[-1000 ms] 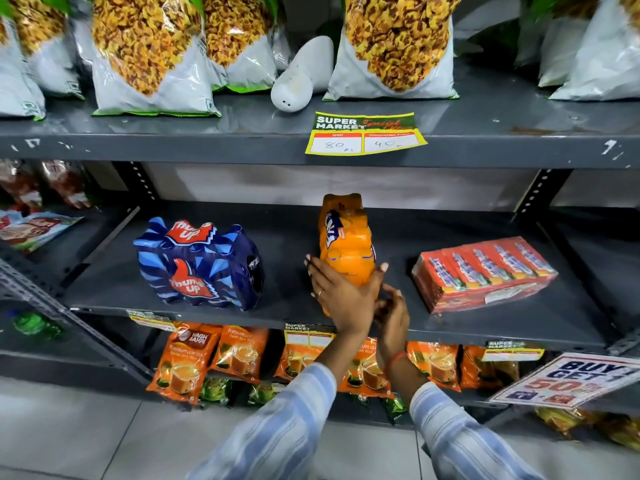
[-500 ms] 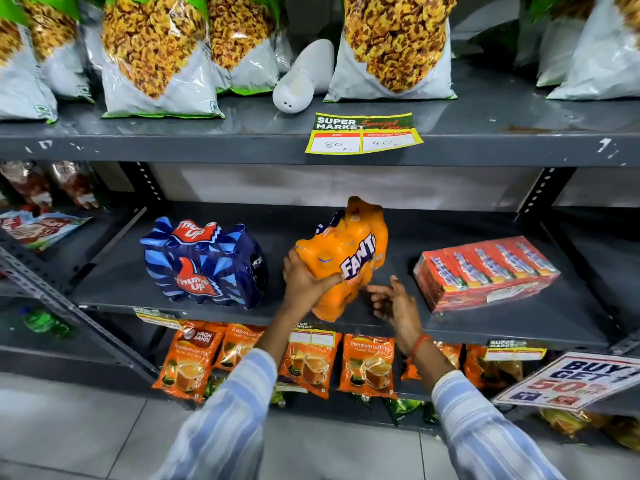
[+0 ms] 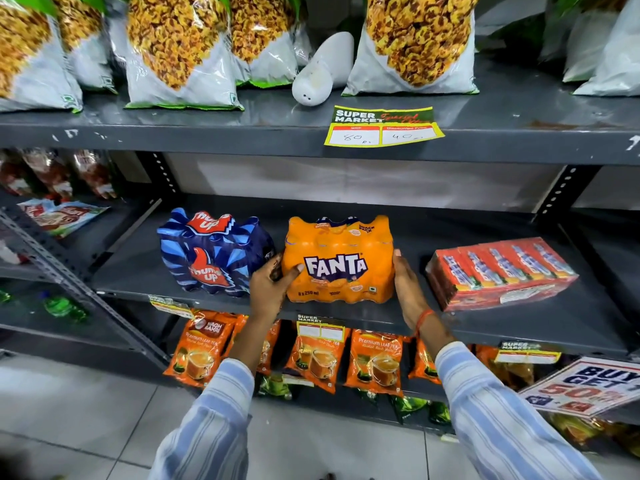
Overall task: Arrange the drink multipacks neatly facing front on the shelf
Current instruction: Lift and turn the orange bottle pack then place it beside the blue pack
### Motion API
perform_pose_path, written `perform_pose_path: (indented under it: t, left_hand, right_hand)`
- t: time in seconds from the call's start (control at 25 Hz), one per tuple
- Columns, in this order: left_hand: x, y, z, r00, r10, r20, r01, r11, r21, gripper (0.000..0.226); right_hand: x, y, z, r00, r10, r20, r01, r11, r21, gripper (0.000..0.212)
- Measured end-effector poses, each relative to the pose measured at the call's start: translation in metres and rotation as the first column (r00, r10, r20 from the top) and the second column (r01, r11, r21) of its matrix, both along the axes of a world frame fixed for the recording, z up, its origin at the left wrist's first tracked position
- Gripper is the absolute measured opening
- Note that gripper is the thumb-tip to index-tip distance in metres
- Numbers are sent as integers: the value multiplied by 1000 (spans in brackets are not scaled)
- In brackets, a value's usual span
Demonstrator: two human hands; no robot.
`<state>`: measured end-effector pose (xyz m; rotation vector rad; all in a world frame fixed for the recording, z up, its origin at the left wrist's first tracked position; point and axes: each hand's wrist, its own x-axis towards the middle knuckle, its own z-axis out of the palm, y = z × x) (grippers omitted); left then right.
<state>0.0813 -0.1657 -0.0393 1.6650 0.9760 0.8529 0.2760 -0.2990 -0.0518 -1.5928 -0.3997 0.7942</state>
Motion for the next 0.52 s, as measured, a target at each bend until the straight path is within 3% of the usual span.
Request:
perform_pose_path:
  t: [0.16,0.52]
  left_hand:
    - [2,-11,1,997,80,2,-80,996,41,35]
    - [-4,-9,-6,983,143,-117,-114,968,224,36]
  right_hand:
    - [-15,-3,-9,995,-94,26,94,996,0,56]
    - [-31,-11,-23,993,-121,2,120,989,86,52]
